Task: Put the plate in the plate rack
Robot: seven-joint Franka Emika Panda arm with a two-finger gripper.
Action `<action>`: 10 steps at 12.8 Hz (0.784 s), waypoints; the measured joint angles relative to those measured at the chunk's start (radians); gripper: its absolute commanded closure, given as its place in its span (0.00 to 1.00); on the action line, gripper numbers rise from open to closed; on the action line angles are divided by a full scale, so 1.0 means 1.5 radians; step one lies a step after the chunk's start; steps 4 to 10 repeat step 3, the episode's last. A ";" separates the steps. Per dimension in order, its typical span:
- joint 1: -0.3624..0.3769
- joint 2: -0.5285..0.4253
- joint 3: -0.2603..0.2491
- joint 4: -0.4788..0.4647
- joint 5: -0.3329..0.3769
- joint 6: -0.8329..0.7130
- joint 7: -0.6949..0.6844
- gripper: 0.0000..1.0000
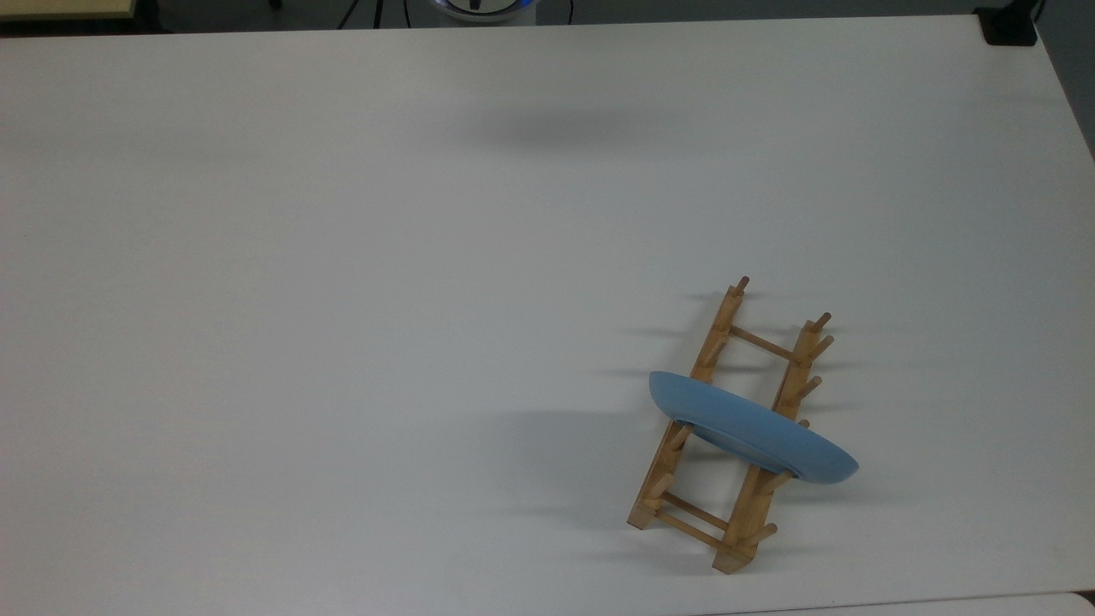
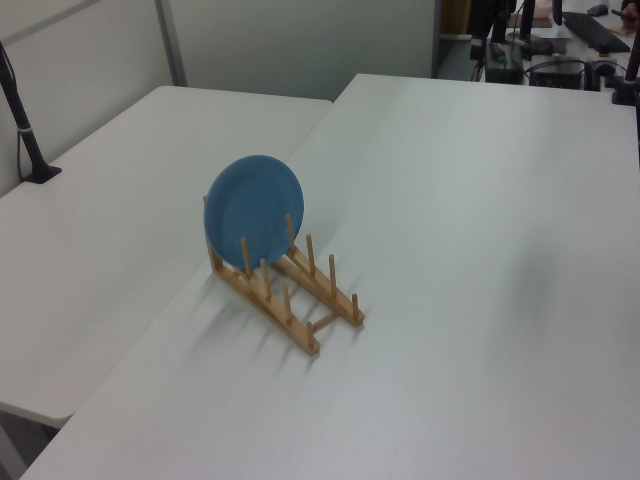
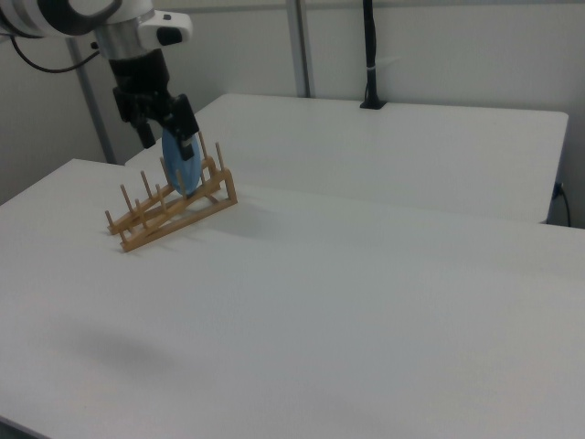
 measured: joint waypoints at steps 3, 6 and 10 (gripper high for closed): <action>-0.003 0.004 0.000 -0.011 0.000 0.052 -0.020 0.00; -0.003 0.004 0.000 -0.011 0.000 0.052 -0.020 0.00; -0.003 0.004 0.000 -0.011 0.000 0.052 -0.020 0.00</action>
